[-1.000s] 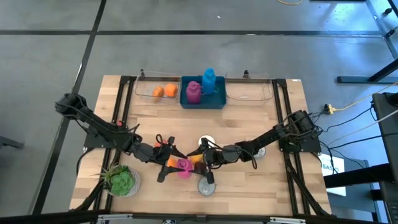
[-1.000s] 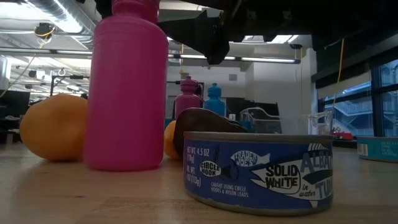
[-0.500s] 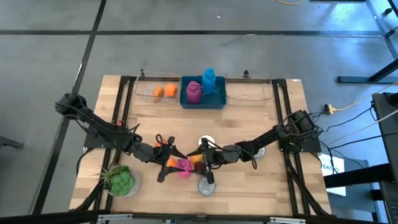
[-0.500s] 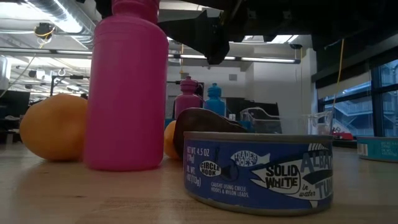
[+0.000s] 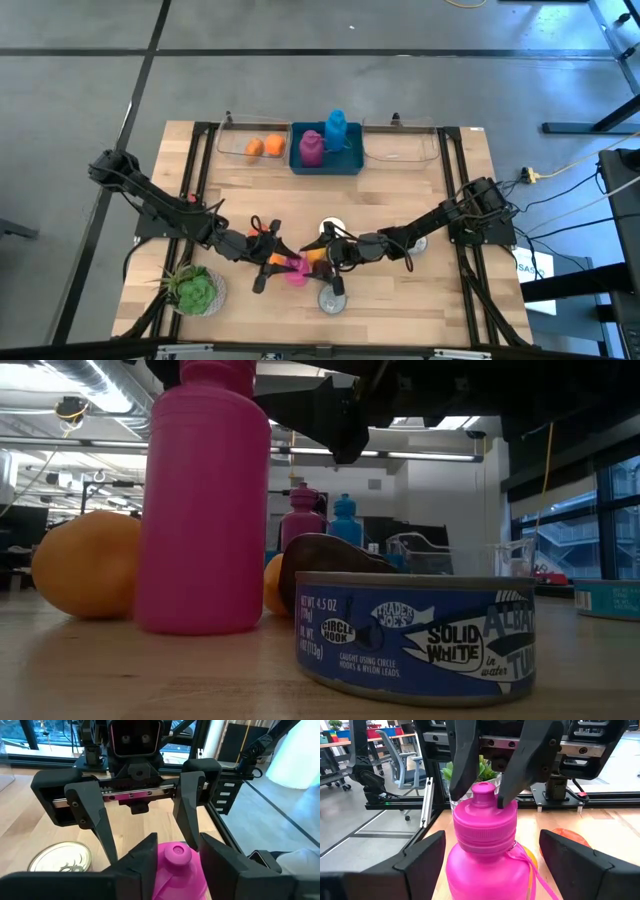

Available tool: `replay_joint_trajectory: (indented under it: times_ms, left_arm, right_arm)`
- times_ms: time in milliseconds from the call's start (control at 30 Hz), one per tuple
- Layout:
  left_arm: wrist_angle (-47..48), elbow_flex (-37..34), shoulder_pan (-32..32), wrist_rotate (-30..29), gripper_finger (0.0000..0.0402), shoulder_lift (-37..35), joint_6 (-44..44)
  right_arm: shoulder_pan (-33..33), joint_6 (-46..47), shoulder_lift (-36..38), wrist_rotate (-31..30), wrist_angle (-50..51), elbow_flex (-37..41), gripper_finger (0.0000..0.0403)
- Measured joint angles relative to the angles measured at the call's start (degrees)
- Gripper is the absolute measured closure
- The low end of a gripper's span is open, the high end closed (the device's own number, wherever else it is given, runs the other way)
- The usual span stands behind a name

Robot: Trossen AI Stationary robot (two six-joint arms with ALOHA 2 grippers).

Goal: Pick & Place Food Item
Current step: Put the pink water bottle into the blue bin

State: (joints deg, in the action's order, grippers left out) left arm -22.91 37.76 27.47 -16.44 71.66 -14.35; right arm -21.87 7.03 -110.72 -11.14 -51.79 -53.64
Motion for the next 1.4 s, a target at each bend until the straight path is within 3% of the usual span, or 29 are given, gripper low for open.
replay_joint_trajectory:
  times_ms: [567, 1400]
  left_arm:
    - [0.3, 0.0, 0.0, 0.0, 0.0361, 0.0, 0.2]
    - [1.3, 0.0, -0.6, 0.1, 0.0374, -4.2, 2.6]
  right_arm:
    - [0.0, 0.0, 0.0, 0.0, 0.0, 0.0, 0.0080]
    - [0.0, 0.0, 0.0, 0.0, -1.3, 0.0, 0.0080]
